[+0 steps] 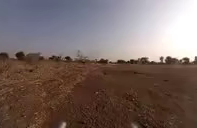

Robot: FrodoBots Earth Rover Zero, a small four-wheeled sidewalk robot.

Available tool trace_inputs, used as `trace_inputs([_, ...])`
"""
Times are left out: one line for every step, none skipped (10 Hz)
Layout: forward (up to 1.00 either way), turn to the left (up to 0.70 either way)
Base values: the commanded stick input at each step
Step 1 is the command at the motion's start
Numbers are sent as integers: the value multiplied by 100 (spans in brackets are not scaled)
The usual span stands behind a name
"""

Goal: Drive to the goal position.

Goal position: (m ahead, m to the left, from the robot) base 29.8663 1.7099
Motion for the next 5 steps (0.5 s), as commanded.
trace_inputs([70,0])
trace_inputs([70,0])
trace_inputs([70,0])
trace_inputs([70,0])
trace_inputs([70,0])
